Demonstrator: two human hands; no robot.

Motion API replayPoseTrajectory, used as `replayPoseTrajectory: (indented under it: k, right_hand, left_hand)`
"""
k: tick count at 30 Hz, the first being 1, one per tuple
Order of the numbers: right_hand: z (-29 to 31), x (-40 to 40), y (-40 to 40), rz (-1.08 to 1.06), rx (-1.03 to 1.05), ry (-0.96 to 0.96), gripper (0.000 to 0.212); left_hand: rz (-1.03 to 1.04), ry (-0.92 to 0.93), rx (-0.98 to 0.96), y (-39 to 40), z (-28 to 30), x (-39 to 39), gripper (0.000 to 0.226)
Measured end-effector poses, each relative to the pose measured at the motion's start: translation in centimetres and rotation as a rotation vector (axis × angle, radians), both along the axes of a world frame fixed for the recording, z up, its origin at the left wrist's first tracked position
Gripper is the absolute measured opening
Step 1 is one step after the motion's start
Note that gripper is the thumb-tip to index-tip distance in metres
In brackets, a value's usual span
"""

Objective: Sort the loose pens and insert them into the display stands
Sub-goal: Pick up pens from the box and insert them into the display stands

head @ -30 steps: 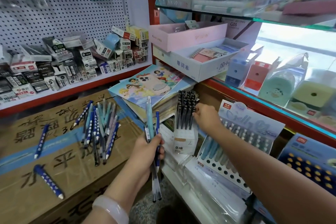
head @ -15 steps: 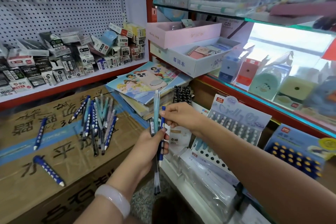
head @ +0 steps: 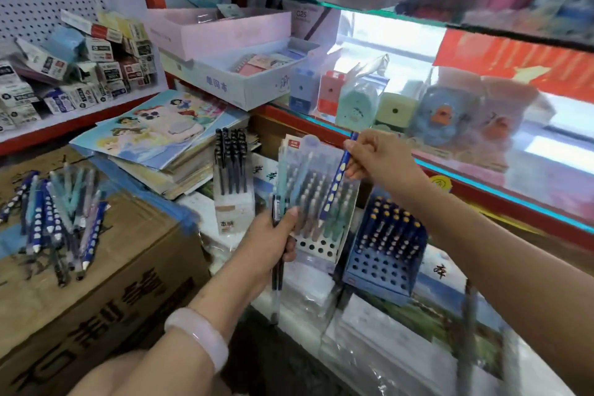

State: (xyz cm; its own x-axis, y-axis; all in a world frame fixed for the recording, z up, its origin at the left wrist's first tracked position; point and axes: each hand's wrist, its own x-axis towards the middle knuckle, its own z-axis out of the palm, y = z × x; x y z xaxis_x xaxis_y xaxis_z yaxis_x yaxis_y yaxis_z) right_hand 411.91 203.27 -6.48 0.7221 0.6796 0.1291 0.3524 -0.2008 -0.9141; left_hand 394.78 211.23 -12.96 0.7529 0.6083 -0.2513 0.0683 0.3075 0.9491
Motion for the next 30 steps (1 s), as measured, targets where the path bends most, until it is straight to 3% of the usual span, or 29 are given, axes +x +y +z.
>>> replayPoseTrajectory:
  k: [8,16,25,30]
  right_hand:
    - [-5.0,0.6,-8.5,-0.248,-0.296,-0.368,0.025]
    - [-10.0,0.3,-8.4,-0.254,-0.434,-0.429,0.029]
    - [-11.5,0.2,-7.4,-0.187,-0.589,-0.366,0.018]
    - [-10.0,0.2,-7.3,-0.191,-0.675,-0.444,0.023]
  left_hand:
    - [-0.058,0.033,0.113,-1.0,-0.4,0.7,0.014]
    - [-0.048,0.076,0.161,-1.1,-0.7,0.8,0.014]
    - [-0.046,0.096,0.156,-1.0,-0.8,0.9,0.011]
    - [-0.045,0.084,0.132,-0.8,-0.6,0.6,0.012]
